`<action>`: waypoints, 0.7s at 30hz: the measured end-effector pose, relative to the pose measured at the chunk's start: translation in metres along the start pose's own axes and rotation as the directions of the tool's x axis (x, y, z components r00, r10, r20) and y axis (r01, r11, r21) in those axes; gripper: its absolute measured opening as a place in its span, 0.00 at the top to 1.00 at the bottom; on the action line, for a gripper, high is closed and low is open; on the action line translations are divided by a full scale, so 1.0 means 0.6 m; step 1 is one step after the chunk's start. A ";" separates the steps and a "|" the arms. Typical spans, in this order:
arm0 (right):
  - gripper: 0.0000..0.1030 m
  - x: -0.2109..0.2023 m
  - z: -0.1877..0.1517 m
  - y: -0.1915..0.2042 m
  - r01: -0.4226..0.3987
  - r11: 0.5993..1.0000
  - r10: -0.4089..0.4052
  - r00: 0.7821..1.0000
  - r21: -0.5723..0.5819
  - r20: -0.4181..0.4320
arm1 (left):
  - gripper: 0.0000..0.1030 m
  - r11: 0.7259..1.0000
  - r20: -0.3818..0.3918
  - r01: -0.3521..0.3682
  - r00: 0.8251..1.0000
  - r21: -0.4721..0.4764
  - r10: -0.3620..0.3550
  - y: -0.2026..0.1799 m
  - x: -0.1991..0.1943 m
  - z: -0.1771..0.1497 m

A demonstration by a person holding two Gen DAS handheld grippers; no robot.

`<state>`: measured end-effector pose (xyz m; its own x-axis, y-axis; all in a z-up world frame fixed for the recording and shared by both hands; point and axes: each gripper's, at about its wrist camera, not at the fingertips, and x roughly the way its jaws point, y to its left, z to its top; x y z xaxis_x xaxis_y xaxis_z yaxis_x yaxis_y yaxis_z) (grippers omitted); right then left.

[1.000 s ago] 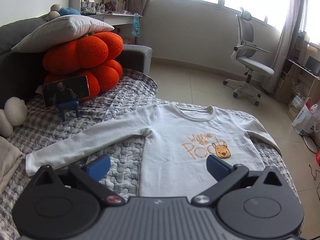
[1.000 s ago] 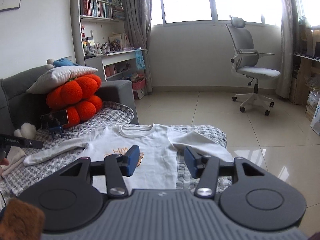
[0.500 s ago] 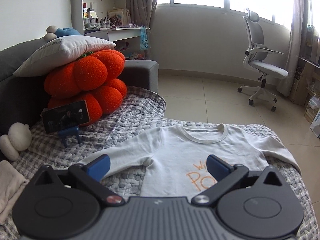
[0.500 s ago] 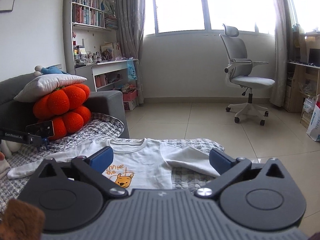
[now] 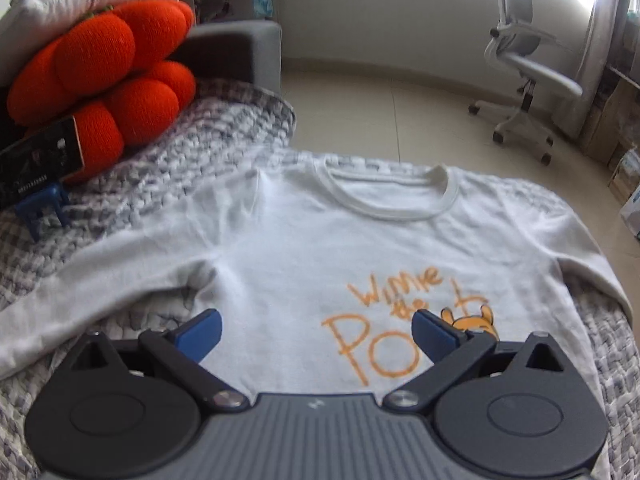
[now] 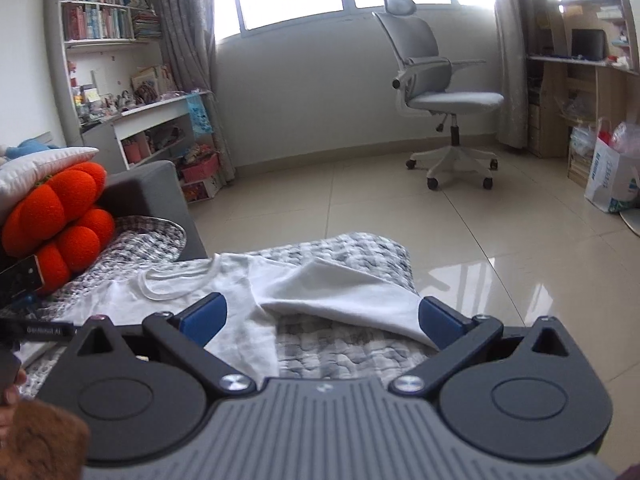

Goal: Fold clothes

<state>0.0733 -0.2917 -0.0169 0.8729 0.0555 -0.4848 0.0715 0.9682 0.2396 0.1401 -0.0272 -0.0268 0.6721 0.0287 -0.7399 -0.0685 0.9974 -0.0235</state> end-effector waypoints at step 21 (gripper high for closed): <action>0.21 0.278 0.049 -0.095 -0.054 0.986 0.007 0.958 -0.155 -0.285 | 0.01 0.999 -0.062 0.005 0.998 -0.038 -0.007 -0.003 0.079 0.022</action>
